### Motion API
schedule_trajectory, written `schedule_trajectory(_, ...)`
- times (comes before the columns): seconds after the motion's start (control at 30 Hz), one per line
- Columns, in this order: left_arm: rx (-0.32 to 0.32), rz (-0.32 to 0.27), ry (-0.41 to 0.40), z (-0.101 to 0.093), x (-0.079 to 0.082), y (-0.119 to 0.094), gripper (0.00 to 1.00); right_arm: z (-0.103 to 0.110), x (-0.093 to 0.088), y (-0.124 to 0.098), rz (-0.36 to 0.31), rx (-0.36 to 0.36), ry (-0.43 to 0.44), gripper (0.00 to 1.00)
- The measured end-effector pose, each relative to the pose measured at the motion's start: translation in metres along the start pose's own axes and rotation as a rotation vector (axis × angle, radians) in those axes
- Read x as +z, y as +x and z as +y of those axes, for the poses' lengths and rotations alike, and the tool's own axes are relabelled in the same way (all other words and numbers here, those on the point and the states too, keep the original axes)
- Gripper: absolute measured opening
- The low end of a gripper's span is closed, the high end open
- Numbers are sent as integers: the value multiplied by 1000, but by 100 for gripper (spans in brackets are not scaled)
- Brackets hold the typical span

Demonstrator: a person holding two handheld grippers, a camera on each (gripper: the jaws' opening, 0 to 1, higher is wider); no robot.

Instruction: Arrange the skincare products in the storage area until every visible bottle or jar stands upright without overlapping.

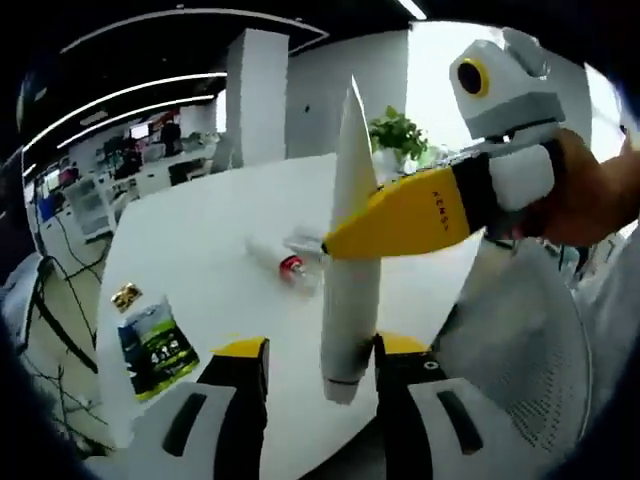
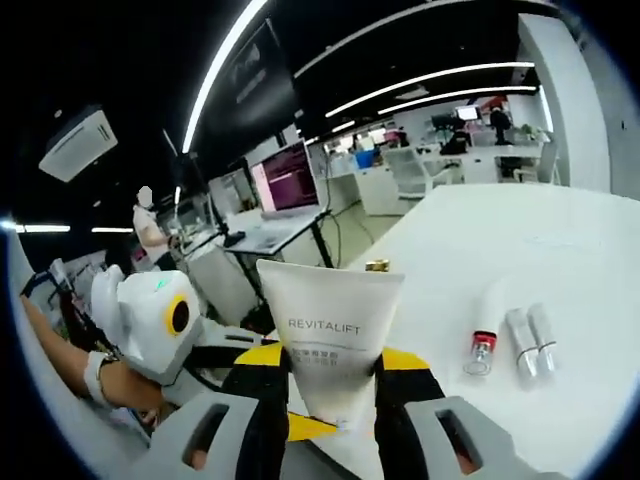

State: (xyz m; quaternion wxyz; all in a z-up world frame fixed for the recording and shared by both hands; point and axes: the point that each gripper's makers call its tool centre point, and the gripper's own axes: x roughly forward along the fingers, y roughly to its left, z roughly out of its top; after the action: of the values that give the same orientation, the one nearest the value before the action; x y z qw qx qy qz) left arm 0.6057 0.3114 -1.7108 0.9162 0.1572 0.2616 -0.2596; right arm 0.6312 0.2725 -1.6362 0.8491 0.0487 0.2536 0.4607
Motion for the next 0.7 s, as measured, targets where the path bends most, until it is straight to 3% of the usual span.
schedule_trajectory(0.03, -2, 28, 34, 2, -9, -1, 39, -5, 3, -2, -5, -9, 10, 28)
schedule_trajectory(0.2, 27, 90, -11, 9, -37, -4, 48, -34, 21, -13, -37, -62, 27, 28)
schedule_trajectory(0.27, 24, 123, 5, 7, -45, -3, 50, -44, 25, -16, -44, -85, 23, 28)
schedule_trajectory(0.3, 29, 132, 70, 8, -48, -1, 49, -49, 28, -17, -49, -96, 21, 28)
schedule_trajectory(0.33, 15, 132, 84, 3, -49, 1, 47, -55, 31, -19, -56, -110, 18, 28)
schedule_trajectory(0.4, 13, 144, 77, 3, -52, 5, 43, -65, 37, -22, -60, -129, 16, 28)
schedule_trajectory(0.47, 15, 185, 70, 7, -61, 5, 38, -72, 40, -23, -60, -145, 13, 28)
schedule_trajectory(0.53, 12, 243, 14, 7, -72, 3, 35, -83, 46, -25, -60, -167, 9, 28)
schedule_trajectory(0.7, 1, 219, 22, 4, -70, 5, 40, -106, 58, -28, -69, -210, -4, 28)
